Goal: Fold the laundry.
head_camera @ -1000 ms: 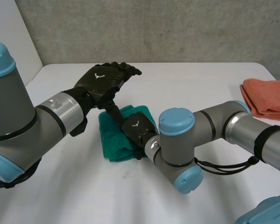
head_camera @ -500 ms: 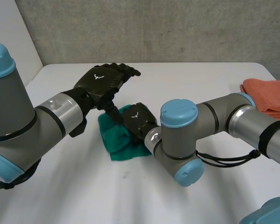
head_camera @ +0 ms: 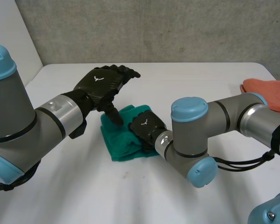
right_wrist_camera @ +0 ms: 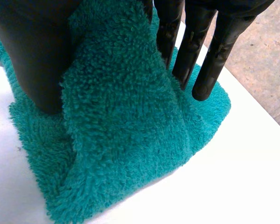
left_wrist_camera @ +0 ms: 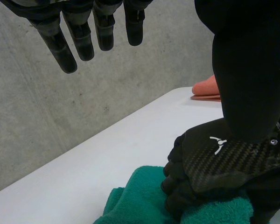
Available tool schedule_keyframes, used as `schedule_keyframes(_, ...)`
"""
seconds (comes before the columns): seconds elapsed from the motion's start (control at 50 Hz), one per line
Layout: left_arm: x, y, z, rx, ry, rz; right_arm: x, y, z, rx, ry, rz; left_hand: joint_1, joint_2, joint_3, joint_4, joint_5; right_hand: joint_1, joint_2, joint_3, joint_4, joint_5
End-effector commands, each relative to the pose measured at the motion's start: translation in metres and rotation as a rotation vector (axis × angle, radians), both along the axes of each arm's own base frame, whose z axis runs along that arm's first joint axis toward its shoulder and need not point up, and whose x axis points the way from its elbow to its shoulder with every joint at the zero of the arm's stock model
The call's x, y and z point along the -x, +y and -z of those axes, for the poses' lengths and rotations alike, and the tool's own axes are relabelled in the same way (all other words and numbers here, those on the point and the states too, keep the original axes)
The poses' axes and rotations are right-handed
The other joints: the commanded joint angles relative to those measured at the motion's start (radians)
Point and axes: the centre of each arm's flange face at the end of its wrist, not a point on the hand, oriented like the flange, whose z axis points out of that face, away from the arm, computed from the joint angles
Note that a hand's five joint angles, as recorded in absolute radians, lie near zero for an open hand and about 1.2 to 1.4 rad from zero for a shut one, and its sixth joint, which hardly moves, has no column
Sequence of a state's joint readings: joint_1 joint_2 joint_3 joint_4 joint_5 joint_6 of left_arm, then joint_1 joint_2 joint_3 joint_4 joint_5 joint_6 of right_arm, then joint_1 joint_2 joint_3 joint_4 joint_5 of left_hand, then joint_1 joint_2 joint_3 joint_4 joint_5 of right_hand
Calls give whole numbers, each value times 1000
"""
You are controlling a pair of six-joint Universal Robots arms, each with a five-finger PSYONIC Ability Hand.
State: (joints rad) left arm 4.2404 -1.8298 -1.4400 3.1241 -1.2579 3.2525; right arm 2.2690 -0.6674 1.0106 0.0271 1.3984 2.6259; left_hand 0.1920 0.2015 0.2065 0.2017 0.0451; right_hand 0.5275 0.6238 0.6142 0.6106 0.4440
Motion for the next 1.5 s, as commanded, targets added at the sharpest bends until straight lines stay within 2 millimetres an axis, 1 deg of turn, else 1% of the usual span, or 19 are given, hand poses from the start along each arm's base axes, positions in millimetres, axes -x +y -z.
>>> schedule_keyframes(0.02,0,0,0,0,0,0,0,2,3,-8,-1,0,-17,-27,-32,-27,-45,133,37,46,50,42)
schedule_keyframes(0.3,0,0,0,1,-1,-1,-2,1,6,-11,0,0,-17,-27,-32,-27,-45,36,-60,-50,-47,-55)
schedule_keyframes(0.46,-1,-1,0,2,0,-2,-1,0,1,-18,-13,13,-17,-27,-32,-27,-45,-73,-169,-159,-156,-164)
schedule_keyframes(0.58,0,-1,0,1,1,-1,-1,1,-5,-34,-38,24,-17,-27,-32,-27,-45,-70,-166,-156,-153,-161)
schedule_keyframes(0.66,-1,-1,0,1,1,-3,-1,2,-6,-53,-53,32,-17,-27,-32,-27,-45,-61,-157,-148,-144,-152)
schedule_keyframes(0.98,0,-1,0,1,-1,-1,-1,7,6,-115,-43,38,-17,-27,-32,-27,-45,-67,-163,-153,-150,-158)
schedule_keyframes(1.16,0,-1,0,0,1,-1,-2,5,9,-119,-51,38,-17,-27,-32,-27,-45,-61,-157,-148,-144,-152)
schedule_keyframes(1.36,0,-1,0,1,-1,-1,-5,2,17,-120,-47,39,-17,-27,-32,-27,-45,-34,-131,-121,-118,-125)
schedule_keyframes(1.5,-1,-2,1,-1,-1,-1,-7,0,14,-112,-57,37,-17,-27,-32,-27,-45,27,-69,-60,-56,-64)
